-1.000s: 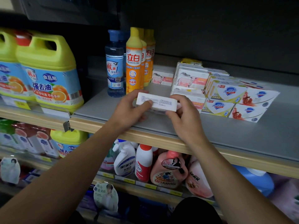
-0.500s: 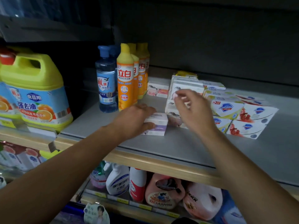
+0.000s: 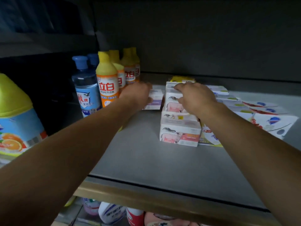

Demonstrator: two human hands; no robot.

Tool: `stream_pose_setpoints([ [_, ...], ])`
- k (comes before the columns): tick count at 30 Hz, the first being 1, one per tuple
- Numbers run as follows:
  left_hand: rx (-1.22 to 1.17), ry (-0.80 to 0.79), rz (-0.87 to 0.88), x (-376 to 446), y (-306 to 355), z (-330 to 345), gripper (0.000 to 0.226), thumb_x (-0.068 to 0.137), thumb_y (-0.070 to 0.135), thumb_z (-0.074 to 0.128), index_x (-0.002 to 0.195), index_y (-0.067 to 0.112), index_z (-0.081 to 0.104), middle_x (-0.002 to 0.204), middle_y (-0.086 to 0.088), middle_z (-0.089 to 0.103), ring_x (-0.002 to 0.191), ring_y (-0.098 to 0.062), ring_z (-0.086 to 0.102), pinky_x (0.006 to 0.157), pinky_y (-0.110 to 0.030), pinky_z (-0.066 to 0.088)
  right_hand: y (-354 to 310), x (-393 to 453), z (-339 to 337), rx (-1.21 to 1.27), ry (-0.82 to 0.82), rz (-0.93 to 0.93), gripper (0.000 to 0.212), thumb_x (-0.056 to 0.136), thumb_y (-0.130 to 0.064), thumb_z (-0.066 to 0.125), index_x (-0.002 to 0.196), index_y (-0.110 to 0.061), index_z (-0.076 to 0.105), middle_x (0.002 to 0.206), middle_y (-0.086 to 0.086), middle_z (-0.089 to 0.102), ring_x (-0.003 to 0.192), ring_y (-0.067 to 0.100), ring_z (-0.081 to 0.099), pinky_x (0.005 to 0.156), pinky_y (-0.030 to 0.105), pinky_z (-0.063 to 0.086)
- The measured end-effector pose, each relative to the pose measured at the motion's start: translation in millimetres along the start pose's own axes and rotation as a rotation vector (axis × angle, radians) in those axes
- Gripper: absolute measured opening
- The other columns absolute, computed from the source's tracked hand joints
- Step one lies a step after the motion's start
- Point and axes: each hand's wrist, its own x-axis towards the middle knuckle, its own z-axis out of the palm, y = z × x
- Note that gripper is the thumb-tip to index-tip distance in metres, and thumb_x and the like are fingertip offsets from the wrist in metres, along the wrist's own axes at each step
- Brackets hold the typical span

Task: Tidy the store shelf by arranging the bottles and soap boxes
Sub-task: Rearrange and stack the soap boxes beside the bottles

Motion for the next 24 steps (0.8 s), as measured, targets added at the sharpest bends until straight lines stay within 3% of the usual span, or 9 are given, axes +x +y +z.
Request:
stream_pose_setpoints([
  [3, -0.040, -0.023, 0.015, 21, 0, 8, 0.046, 0.092, 0.030, 0.062, 0.134, 0.016, 0.047, 0.125, -0.014, 0.058, 0.111, -0.031, 0.056, 0.089, -0.039, 0.046, 3, 6, -1, 0.002, 0.009, -0.002, 0.048, 0.094, -0.023, 0.058, 0.140, -0.034, 0.047, 0.127, 0.008, 0.059, 0.111, 0.031, 0.056, 0.074, 0.035, 0.042],
  [10, -0.095, -0.065, -0.034, 58, -2, 41, 0.047, 0.093, 0.027, 0.061, 0.137, 0.020, 0.048, 0.129, -0.011, 0.055, 0.114, -0.030, 0.054, 0.091, -0.037, 0.046, 5, 4, 3, 0.016, 0.034, -0.021, 0.049, 0.095, -0.024, 0.056, 0.141, -0.036, 0.045, 0.128, 0.007, 0.060, 0.110, 0.031, 0.057, 0.071, 0.034, 0.040],
  [14, -0.048, -0.023, -0.028, 68, 1, 59, 0.048, 0.091, 0.020, 0.061, 0.138, 0.021, 0.050, 0.136, -0.011, 0.047, 0.121, -0.034, 0.047, 0.100, -0.044, 0.045, 4, 1, 3, 0.032, 0.058, -0.003, 0.050, 0.095, -0.029, 0.057, 0.143, -0.037, 0.044, 0.131, 0.007, 0.059, 0.113, 0.030, 0.056, 0.077, 0.035, 0.045],
  [17, -0.098, -0.007, 0.016, 67, 0, 78, 0.039, 0.093, 0.016, 0.057, 0.131, 0.017, 0.058, 0.133, -0.012, 0.054, 0.121, -0.032, 0.051, 0.104, -0.042, 0.043, 5, -1, 2, 0.056, 0.053, 0.016, 0.050, 0.096, -0.031, 0.056, 0.143, -0.040, 0.043, 0.134, 0.007, 0.058, 0.116, 0.030, 0.055, 0.084, 0.036, 0.048],
  [24, -0.227, 0.049, -0.049, 63, -3, 99, 0.042, 0.099, 0.014, 0.045, 0.139, 0.025, 0.050, 0.135, -0.010, 0.055, 0.122, -0.027, 0.051, 0.104, -0.040, 0.043, 4, -2, 1, 0.089, 0.036, 0.023, 0.050, 0.097, -0.029, 0.057, 0.144, -0.038, 0.044, 0.137, 0.008, 0.056, 0.120, 0.031, 0.053, 0.090, 0.037, 0.048],
])
